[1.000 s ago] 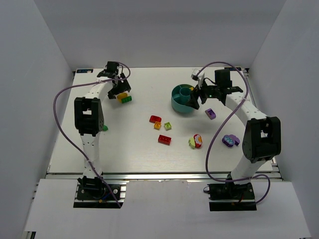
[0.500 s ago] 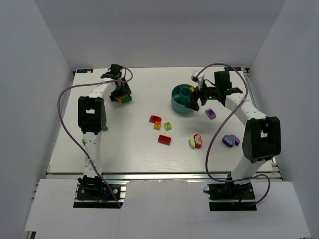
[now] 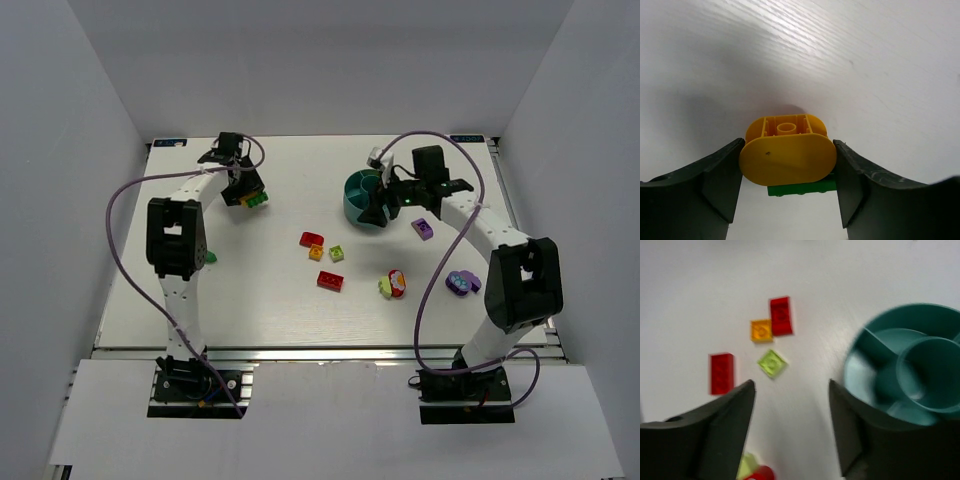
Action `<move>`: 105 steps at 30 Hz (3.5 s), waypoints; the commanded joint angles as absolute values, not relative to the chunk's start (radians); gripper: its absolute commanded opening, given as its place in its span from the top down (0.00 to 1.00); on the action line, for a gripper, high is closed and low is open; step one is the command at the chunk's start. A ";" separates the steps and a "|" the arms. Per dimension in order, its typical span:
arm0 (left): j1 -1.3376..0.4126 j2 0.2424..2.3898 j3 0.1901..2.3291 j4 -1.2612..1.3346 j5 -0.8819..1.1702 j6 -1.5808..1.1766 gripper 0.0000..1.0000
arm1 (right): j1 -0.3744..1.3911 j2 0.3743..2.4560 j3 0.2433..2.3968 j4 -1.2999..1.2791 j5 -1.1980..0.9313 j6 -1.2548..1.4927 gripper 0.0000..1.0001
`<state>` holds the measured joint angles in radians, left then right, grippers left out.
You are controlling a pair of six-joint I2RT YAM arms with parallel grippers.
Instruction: Sort the legos into containers by color
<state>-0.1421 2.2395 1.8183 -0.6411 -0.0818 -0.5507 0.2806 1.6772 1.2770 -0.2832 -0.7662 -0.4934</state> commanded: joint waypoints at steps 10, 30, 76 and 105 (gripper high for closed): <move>-0.195 1.642 1.227 -0.124 0.255 -1.057 0.94 | 0.459 1.857 1.482 -0.077 -0.839 0.365 0.10; -0.284 1.589 1.062 0.029 0.232 -1.365 0.97 | 0.586 1.931 1.598 -0.020 -0.506 0.492 0.11; -0.307 1.657 1.060 0.069 0.219 -1.365 0.99 | 0.594 1.973 1.631 0.049 -0.462 0.506 0.87; -0.284 1.625 1.014 0.017 0.103 -1.292 1.00 | 0.558 1.835 1.407 0.092 -0.508 0.515 0.82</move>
<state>-0.3351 1.6608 1.0363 0.0212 0.2466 -1.3159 0.5835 1.9190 1.4166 0.1020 -0.4454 0.5129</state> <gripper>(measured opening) 0.751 0.435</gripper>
